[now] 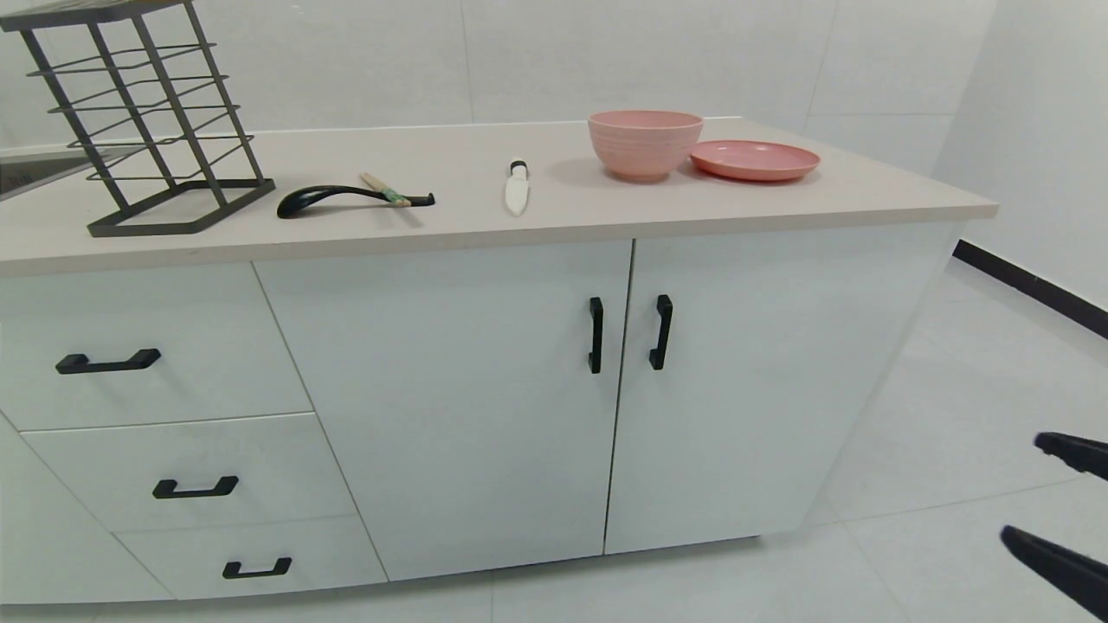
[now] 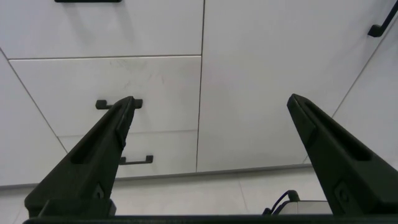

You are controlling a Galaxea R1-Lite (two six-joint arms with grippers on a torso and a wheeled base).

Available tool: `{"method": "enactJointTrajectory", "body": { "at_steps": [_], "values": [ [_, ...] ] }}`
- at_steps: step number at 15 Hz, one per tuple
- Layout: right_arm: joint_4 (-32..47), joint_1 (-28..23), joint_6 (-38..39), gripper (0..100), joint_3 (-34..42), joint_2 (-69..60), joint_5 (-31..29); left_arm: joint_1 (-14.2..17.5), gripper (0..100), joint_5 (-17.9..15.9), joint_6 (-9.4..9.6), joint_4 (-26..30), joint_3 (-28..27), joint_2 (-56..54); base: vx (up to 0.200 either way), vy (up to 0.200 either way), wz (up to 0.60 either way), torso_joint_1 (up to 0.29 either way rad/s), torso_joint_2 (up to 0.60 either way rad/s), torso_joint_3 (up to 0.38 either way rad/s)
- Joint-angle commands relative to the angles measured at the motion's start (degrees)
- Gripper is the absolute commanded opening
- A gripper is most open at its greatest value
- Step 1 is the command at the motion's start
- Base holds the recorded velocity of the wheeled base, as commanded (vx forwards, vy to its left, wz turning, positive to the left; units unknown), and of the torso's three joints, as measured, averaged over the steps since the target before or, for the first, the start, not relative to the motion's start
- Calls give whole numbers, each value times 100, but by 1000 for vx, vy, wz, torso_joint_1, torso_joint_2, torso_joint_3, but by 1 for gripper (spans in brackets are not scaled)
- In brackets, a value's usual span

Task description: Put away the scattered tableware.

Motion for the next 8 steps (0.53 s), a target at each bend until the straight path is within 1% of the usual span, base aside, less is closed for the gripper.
{"method": "enactJointTrajectory", "body": {
  "at_steps": [1,3,4,6,8],
  "values": [
    [-636,577,-419,100,-54,1597,10,0,100,-2,-2,-2,2,7,0,0,0,0,0,0],
    [-1164,718,-832,100,-133,2484,19,0,100,-2,-90,-11,2,7,0,0,0,0,0,0],
    [-1427,771,-929,100,-239,2897,19,0,100,-2,-90,-11,2,7,0,0,0,0,0,0],
    [-1937,788,-964,100,-581,3469,10,0,100,-2,-90,-11,2,7,0,0,0,0,0,0],
    [-2069,858,-964,100,-915,3838,10,0,100,-2,-90,-11,2,7,0,0,0,0,0,0]
  ]
}}
